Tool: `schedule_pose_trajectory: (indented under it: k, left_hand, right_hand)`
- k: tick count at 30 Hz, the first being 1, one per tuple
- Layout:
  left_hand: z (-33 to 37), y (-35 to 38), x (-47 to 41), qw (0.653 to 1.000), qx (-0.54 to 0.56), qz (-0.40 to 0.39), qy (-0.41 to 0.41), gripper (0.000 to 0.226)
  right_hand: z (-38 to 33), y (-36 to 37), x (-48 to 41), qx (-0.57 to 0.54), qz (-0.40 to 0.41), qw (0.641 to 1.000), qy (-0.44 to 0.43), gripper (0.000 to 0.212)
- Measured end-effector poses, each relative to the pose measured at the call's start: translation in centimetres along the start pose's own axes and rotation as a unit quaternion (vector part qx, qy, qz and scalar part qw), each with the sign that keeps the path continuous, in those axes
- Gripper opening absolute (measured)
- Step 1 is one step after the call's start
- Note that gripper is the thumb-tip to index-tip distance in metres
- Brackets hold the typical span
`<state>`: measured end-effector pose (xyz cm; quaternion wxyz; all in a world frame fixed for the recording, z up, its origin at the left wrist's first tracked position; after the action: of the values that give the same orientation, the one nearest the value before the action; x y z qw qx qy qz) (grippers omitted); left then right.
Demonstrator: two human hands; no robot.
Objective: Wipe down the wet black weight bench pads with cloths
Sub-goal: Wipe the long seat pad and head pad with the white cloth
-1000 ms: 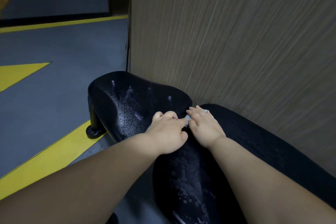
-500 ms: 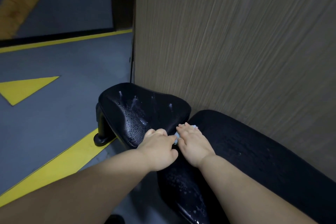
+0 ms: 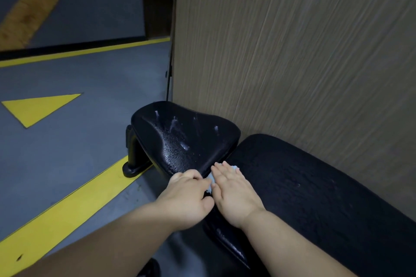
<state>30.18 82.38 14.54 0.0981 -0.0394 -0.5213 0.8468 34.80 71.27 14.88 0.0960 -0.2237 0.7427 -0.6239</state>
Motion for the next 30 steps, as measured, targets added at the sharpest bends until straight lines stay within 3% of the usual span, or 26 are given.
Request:
schedule_pose_trajectory:
  k: [4, 12, 20, 22, 30]
  left_hand:
    - [1.5, -0.6, -0.7, 1.0, -0.006, -0.014, 0.022, 0.055]
    - [0.7, -0.9, -2.4, 0.999, 0.03, -0.015, -0.01, 0.052]
    - [-1.0, -0.1, 0.3, 0.996, 0.041, -0.073, -0.033, 0.043]
    - [-1.4, 0.2, 1.3, 0.995, 0.045, -0.079, -0.032, 0.05]
    - [-0.6, 1.5, 2.1, 0.987, 0.152, -0.004, -0.058, 0.04]
  right_hand:
    - [1.3, -0.4, -1.9, 0.01, 0.006, 0.999, 0.039, 0.053]
    - [2.6, -0.9, -4.3, 0.0, -0.012, 0.998, 0.058, 0.052]
    - [0.1, 0.1, -1.1, -0.014, -0.016, 0.999, 0.039, 0.054]
    - [-0.6, 0.5, 0.0, -0.01, -0.013, 0.999, 0.029, 0.054]
    - [-0.5, 0.8, 0.4, -0.024, -0.004, 0.999, 0.029, 0.054]
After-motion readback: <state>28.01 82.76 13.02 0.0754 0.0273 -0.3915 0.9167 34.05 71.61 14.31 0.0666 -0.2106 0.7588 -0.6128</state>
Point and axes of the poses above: each hand's wrist, its own x-axis away from the middle knuckle, its own y-axis out of the palm, z = x × y, the point moved 5 cm from there along -x, towards the middle knuckle, and after that the axes turned 11 degrees about y, right-handed, at the moved point
